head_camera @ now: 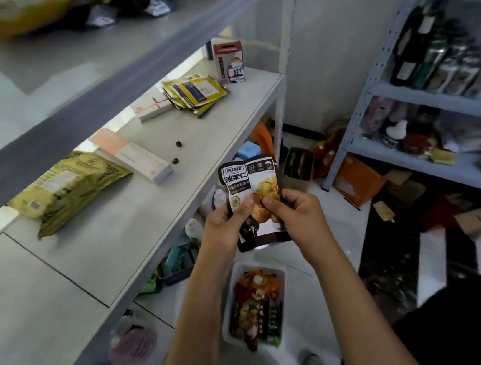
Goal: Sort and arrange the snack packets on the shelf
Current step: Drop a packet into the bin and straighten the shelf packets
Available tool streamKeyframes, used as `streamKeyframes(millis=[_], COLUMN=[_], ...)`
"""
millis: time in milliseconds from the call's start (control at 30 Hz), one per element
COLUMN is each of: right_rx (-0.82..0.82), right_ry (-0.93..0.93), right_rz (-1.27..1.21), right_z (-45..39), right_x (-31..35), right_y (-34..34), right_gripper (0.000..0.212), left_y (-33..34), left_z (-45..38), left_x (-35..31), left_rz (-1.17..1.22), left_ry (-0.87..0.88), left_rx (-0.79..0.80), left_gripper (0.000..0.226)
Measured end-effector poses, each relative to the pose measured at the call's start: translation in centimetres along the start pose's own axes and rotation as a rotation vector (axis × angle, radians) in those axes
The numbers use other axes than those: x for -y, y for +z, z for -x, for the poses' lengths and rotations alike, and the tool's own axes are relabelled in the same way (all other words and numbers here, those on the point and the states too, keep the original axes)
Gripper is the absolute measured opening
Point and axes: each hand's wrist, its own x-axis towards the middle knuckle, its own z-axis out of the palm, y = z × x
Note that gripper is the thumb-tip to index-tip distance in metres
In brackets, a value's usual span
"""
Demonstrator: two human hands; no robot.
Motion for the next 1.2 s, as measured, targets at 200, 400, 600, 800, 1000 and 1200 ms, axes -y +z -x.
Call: streamKeyframes(millis=[200,400,600,800,1000,1200], right_rx=[-0.062,-0.194,-0.328,-0.363,-0.325,-0.327], right_ry=[0.211,0.346,0.483,0.647,0.847,0.981], right_rz=[0.000,0.074,0.020,0.038,-0.029,-0.062], right_z=[2.1,3.5,4.0,4.3,4.3,1.9], right_x=[-5.2,-12.1,-19.0,-27.9,-37.2,-46.1], right_y=[1.7,2.7,0.6,-1.9,-4.3,-6.8], right_gripper=[0.010,0.011,0.010,0.014,0.014,0.024], left_y=[-3.9,-5.6,-6.8,-7.2,-8.1,-8.1], left_z=[-0.1,-0.6,-3.0,-3.9,-5.5,-9.9], left_x=[4.9,11.7,18.5,27.9,38.1,46.0], left_rz=[0.012,-0.123,-0.275,-0.370,-0.465,-0.655], left_ry=[-0.032,-0.122,-0.296,-0.414,-0.529,-0.649], left_rx=[0.024,-0.019,0.099,0.101,0.118,0.196], left_gripper=[0.015,0.016,0.011,0.018,0.022,0.021])
